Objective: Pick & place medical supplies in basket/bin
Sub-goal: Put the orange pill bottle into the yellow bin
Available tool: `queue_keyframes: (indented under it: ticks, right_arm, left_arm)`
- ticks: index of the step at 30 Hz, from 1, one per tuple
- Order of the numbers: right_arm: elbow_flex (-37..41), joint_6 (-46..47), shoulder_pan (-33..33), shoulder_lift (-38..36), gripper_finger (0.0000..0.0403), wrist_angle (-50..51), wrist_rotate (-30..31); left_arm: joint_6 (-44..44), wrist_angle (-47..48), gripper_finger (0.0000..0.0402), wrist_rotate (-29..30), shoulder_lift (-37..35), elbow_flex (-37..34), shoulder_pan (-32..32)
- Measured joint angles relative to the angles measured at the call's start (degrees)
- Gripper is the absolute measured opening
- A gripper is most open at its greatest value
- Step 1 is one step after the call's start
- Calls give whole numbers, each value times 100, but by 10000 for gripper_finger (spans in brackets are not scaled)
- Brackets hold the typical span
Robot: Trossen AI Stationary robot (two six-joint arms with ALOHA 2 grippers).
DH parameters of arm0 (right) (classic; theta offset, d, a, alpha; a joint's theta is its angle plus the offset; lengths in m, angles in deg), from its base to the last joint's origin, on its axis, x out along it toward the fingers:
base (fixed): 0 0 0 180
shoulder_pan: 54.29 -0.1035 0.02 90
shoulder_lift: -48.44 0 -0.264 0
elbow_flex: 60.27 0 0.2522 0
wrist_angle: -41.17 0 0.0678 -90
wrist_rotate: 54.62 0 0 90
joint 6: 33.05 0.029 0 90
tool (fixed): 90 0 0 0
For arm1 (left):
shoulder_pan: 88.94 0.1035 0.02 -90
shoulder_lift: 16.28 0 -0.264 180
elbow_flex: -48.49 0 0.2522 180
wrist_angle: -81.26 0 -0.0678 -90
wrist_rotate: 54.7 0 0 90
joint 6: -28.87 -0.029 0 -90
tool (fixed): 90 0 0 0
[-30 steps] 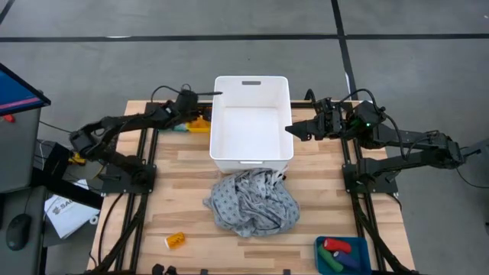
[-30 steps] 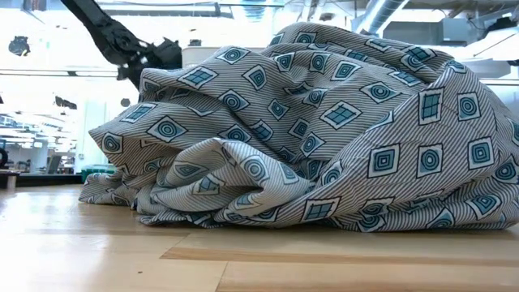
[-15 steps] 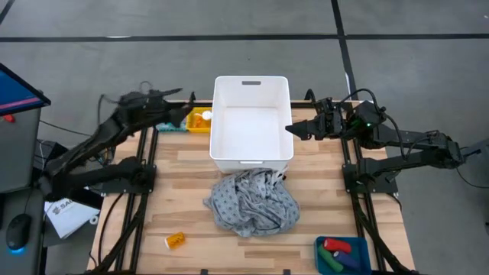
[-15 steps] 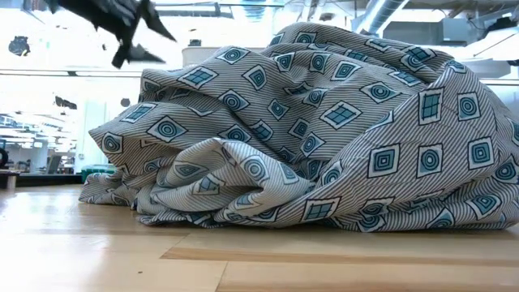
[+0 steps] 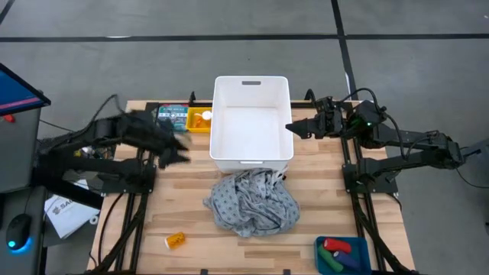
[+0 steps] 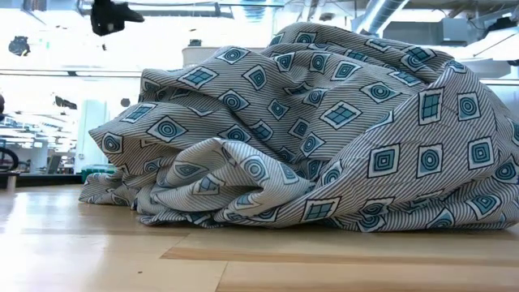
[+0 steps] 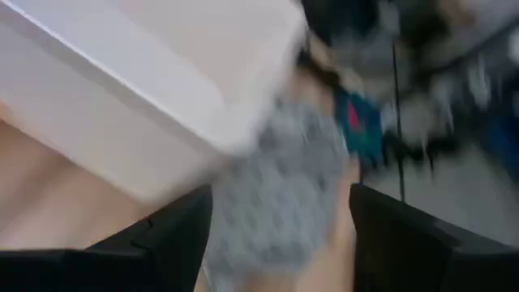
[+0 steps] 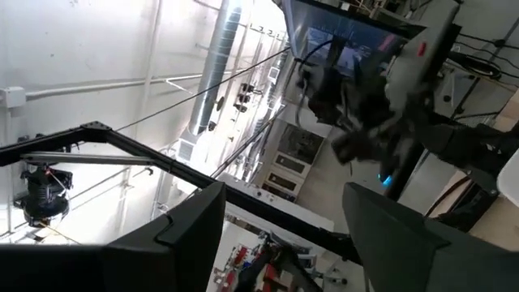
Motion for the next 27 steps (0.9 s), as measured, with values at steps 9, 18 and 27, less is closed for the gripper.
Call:
queue_keyframes:
  ticks: [9, 18, 27]
  right_arm:
    - [-2, 80, -8, 0, 245, -355, 2]
    - [-2, 65, -17, 2, 245, -368, -22]
    - [-2, 89, -17, 0, 245, -378, -166]
  left_arm:
    - [360, 1948, 282, -142, 1347, 653, -2666]
    - [1987, 1860, 323, -146, 2578, 655, -4532]
    - [3613, 778, 385, -61, 3543, 655, -5485]
